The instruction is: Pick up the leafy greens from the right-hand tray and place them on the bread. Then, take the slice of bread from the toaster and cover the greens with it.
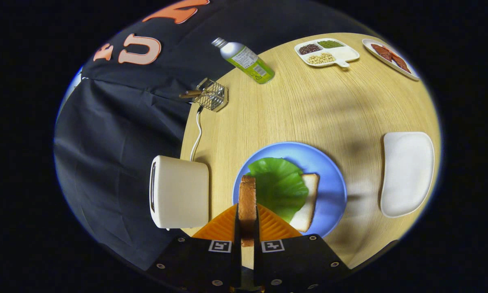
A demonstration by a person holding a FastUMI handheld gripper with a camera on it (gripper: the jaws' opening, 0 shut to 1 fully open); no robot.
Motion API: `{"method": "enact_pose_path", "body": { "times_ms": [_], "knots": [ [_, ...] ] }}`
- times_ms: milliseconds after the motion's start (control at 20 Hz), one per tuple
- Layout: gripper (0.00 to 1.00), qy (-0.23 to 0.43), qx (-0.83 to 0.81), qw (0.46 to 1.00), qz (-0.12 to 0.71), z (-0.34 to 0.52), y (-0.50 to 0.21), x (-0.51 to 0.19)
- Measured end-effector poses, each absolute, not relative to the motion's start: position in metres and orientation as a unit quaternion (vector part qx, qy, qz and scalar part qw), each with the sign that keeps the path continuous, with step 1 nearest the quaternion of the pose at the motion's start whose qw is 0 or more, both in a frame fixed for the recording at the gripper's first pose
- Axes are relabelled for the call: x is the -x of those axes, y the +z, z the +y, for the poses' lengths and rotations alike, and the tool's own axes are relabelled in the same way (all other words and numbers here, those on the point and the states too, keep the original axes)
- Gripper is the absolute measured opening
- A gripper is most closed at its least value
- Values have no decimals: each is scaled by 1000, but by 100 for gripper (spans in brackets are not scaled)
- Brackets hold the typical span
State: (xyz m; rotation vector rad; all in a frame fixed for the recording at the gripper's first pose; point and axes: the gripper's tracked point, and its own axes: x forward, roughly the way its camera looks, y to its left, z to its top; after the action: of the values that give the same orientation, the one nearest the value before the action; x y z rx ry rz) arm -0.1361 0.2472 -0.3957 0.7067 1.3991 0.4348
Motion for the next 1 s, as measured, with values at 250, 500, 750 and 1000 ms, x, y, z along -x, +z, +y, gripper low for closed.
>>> {"method": "enact_pose_path", "body": {
  "times_ms": [250, 500, 750, 1000],
  "knots": [
    [12, 182, -314, 693, 622, 227, -404, 137],
    [13, 171, -305, 702, 621, 216, -412, 137],
    [46, 162, -266, 713, 628, 210, -427, 141],
    [84, 160, -252, 731, 614, 199, -420, 133]
  ]
}}
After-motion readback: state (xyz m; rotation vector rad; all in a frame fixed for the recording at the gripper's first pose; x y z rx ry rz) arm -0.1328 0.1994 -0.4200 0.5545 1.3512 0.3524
